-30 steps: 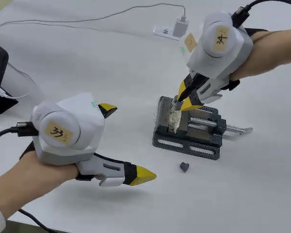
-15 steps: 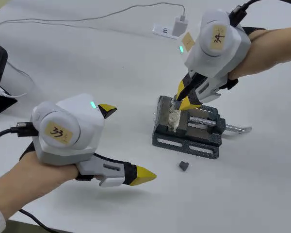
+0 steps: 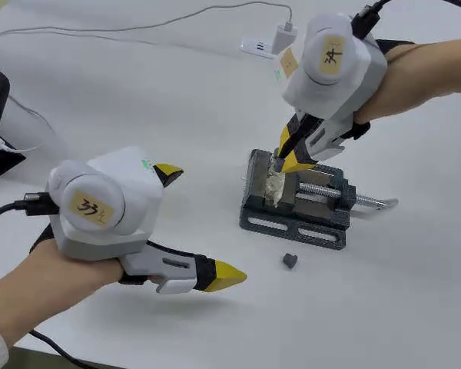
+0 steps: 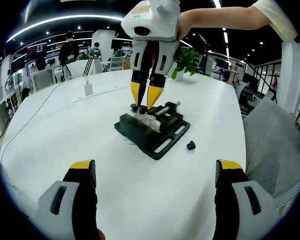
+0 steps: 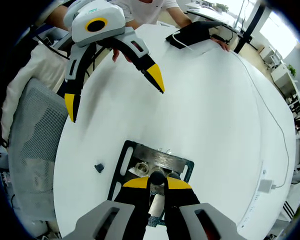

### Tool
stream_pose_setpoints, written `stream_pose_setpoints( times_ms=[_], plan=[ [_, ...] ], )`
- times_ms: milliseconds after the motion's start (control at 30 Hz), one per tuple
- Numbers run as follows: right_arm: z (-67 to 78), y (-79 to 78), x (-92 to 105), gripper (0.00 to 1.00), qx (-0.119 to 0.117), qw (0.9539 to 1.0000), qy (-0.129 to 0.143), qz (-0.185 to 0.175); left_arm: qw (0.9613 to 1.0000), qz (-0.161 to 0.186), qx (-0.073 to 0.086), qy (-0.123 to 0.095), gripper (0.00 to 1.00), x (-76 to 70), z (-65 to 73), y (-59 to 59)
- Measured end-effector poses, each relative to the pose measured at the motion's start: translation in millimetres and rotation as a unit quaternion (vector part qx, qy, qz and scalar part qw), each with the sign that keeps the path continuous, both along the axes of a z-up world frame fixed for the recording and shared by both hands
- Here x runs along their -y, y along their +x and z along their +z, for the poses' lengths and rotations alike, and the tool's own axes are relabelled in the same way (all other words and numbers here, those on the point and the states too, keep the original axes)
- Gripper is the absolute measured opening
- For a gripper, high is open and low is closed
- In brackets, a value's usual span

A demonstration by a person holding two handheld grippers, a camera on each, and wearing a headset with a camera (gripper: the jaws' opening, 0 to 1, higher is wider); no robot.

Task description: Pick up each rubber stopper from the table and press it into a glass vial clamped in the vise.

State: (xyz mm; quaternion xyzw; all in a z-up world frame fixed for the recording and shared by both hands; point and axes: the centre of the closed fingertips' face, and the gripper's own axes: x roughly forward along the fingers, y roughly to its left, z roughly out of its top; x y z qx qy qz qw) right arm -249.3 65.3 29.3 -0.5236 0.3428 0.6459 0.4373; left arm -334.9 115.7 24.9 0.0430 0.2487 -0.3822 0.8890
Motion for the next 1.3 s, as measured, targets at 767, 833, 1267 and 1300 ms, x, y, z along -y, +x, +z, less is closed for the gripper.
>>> stream_pose_setpoints(
  times_ms=[767,833,1267,1300],
  plan=[
    [3.0,-8.8,-3.7,0.05,-0.001,0.9989,-0.046,0.000,1.0000,-0.007,0.000,-0.006,0.99,5.4,0.5,1.1],
    [2.7,-9.0,-3.0,0.05,-0.002,0.9989,-0.047,-0.005,1.0000,-0.007,-0.001,-0.006,0.99,5.4,0.1,0.4],
    [4.7,-11.4,-3.5,0.05,-0.011,0.9993,-0.018,-0.030,1.0000,-0.002,0.000,-0.006,0.99,2.2,0.6,0.4],
    [4.6,-11.4,-3.6,0.06,-0.013,0.9991,-0.018,-0.036,1.0000,-0.002,0.001,-0.005,0.99,2.2,0.9,0.5]
  ],
)
